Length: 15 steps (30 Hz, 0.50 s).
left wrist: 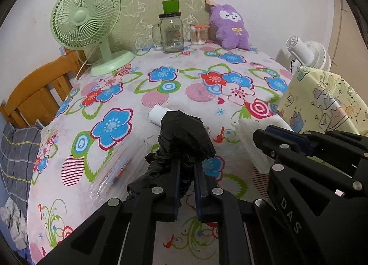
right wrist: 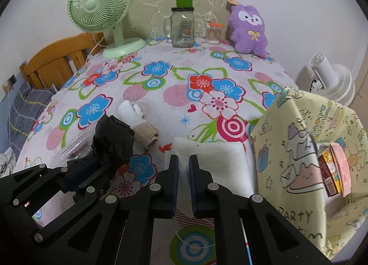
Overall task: Organize soft objects
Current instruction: 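Grasp the black plastic bag with the left tool while the right tool grasps the white cloth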
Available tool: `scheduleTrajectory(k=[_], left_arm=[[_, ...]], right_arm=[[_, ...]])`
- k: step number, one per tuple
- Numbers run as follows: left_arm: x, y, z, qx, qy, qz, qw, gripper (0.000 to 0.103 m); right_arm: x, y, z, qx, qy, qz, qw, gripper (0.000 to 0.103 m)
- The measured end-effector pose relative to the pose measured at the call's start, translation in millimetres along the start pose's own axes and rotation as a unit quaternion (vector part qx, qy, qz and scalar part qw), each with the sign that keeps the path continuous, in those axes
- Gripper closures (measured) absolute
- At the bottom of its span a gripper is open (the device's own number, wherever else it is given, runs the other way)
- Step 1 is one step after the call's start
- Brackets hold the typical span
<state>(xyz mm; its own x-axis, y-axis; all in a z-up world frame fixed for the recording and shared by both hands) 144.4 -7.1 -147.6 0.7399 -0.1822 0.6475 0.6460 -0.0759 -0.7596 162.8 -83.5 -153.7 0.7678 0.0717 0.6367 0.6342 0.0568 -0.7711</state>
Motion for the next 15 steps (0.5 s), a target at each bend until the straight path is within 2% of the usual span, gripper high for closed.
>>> scheduleTrajectory(k=[15], left_arm=[[8,-36,-2,0.001,0.003,-0.031,0.9995,0.095]], right_arm=[[6,-41,2,0.002,-0.005,-0.038,0.999,0.091]])
Point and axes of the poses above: each gripper's, at about its wrist camera, not at the fingertips, and y roughly the way its jaws point, z to its left, x to its top, the point moved 3 cm from there along y, roughly the way its jaws point
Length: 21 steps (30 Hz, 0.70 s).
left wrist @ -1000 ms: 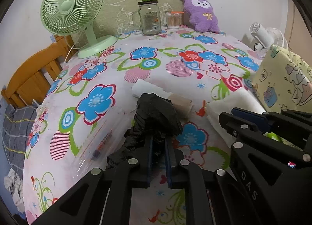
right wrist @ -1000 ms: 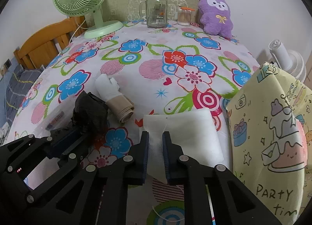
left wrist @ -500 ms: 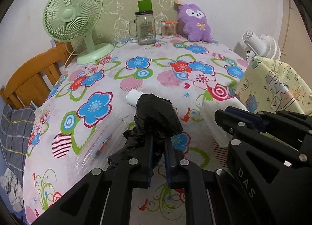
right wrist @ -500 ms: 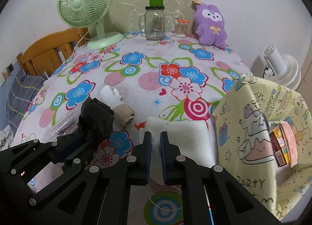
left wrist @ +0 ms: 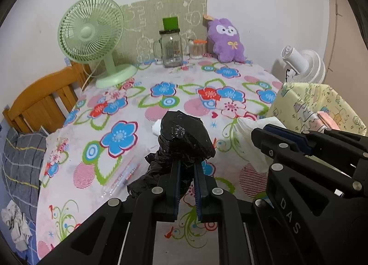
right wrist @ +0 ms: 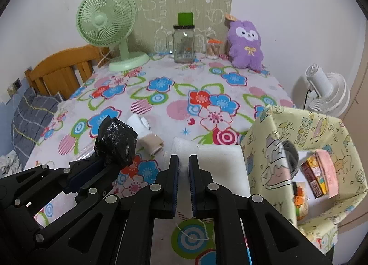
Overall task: Organize soft objects
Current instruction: 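Grasp the black plastic bag with the left tool while the right tool grasps the white cloth, then lift the black bag with the left tool while the right tool lifts the white cloth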
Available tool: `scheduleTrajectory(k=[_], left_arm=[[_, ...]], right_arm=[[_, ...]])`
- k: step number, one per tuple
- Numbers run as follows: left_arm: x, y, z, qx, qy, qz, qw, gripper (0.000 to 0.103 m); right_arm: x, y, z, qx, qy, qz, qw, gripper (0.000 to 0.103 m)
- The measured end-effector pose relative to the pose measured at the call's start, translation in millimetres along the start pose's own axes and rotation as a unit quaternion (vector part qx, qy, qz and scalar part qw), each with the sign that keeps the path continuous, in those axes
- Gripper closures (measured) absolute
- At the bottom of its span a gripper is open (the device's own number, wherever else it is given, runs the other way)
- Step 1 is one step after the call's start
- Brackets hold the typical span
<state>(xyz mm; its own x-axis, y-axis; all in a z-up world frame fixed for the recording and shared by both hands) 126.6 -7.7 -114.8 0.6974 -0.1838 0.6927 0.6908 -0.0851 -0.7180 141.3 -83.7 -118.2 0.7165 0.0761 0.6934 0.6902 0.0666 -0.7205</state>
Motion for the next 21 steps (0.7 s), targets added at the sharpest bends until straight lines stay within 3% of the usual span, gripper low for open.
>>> scheduleTrajectory(k=[21], left_arm=[[22,-65,-14,0.003,0.009,-0.062,0.998,0.095]], right_arm=[[20,-72,-7,-0.002,-0.007,-0.067,0.998,0.092]])
Point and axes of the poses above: each gripper's, at about its wrist camera, not at the fingertips, and y roughly the way its jaws point, z to its left, x to its top, the point moved 3 cm from there along y, roughly the way its jaws point
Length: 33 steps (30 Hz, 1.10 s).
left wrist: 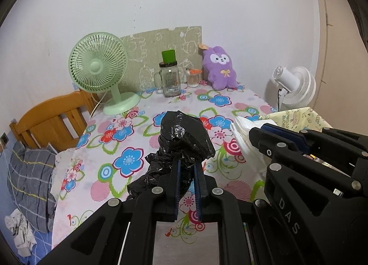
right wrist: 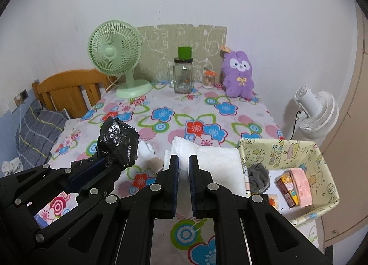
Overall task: Organize soft objects
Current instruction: 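Lift the black bag with the left tool while the right tool lifts the white cloth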
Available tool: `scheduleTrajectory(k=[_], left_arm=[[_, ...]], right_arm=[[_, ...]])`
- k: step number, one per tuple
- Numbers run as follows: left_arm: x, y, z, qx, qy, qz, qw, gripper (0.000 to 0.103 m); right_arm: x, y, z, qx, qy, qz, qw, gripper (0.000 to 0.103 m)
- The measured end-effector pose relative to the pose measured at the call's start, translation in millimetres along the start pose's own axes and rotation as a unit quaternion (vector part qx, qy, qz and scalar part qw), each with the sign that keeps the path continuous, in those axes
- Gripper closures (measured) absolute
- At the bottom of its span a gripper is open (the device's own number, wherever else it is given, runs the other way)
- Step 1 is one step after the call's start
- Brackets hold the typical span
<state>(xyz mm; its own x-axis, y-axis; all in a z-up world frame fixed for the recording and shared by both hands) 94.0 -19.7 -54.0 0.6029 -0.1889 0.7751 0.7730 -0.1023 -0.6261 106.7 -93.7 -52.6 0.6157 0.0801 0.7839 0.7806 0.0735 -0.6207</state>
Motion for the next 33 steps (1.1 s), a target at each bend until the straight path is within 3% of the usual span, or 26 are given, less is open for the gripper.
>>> scheduleTrajectory(k=[5,23,25,29,33], left_arm=[[5,-6,-3,0.001,-0.002,-0.007,1.0,0.095],[-1,4,-8,0.001,0.001,0.006,1.0,0.095],[-6,8,-7,0.0,0.001,0.013,0.9999,0.095],[-15,18,-4,0.0,-0.002,0.028,0.9996,0.095],[-23,27,0,0.002,-0.005,0.04,0.9992,0.095]], right_arm=[[4,-11,-5,0.0,-0.002,-0.009,1.0,0.097],[-2,4,-8,0.011,0.002,0.013,1.0,0.095],[-6,9,-6,0.011,-0.001,0.02,1.0,0.089],[-16,16,-2,0.015,0.001,0.026,1.0,0.055],[-23,27,1,0.013,0.002,0.035,0.999,0.046]])
Point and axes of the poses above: each gripper's, at about its wrist camera, not at the fingertips, and y roughly the way its jaws point, z to its left, x to its top, the point moved 3 cm from there along y, roughly the way its jaws point
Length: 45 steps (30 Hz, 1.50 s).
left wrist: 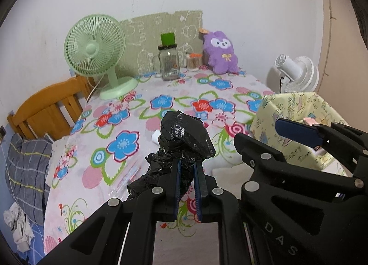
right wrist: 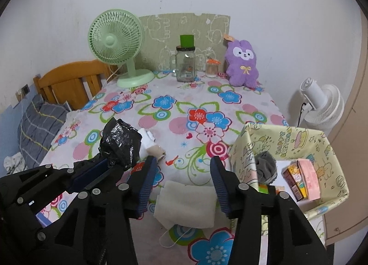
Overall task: Organize soft objects
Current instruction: 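Lift the black bag with the left tool while the right tool lifts the white cloth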
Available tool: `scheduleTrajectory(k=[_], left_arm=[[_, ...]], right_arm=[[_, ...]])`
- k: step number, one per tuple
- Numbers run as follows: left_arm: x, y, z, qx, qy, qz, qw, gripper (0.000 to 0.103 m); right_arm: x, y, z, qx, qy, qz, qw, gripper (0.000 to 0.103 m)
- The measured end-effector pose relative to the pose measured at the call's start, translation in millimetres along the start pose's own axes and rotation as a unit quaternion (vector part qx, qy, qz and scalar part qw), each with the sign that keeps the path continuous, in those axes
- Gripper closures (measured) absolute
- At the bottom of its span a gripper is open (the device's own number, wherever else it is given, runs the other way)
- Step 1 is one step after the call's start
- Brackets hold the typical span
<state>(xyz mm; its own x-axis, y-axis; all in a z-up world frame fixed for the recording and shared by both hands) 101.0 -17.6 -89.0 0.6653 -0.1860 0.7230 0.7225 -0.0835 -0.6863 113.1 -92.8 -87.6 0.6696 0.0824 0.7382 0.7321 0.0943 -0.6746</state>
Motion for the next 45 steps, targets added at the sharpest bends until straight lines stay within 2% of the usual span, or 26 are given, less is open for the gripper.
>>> scheduleTrajectory(k=[9,13,15,28,40,43,45], left_arm=[[-19,24,12,0.002,-0.005,0.029,0.9996,0.095],[-27,32,14,0.001,0.0,0.04,0.9992,0.095],[-31,36,15,0.001,0.001,0.045,0.999,0.095],[-49,66,24,-0.005,-0.002,0.082,0.9966,0.095],[-52,72,21,-0.001,0.013,0.087,0.9961,0.095],[-52,72,17,0.005,0.019,0.086,0.9961,0.095],[-53,73,16,0.008,0.024,0.088,0.9958,0.094]], right_arm=[[-14,27,4,0.003,0.005,0.027,1.0,0.023],[-22,37,8,0.001,0.003,0.039,0.999,0.02],[-26,43,9,-0.006,0.005,0.044,0.999,0.015],[-47,80,9,-0.026,0.029,0.095,0.995,0.014],[-53,98,4,-0.032,0.057,0.111,0.992,0.012],[-54,100,4,-0.038,0.055,0.118,0.991,0.018],[-56,99,6,-0.056,0.038,0.12,0.99,0.032]])
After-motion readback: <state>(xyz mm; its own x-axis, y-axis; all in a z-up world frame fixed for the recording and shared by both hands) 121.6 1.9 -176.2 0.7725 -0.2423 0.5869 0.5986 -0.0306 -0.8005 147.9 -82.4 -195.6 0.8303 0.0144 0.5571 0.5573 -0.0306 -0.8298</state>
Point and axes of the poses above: each gripper's, at about its wrist camera, not at the fingertips, and y roughly the way its jaws point, z to its left, x to its top, the point moved 3 cm from there along y, roughly the way its jaws point
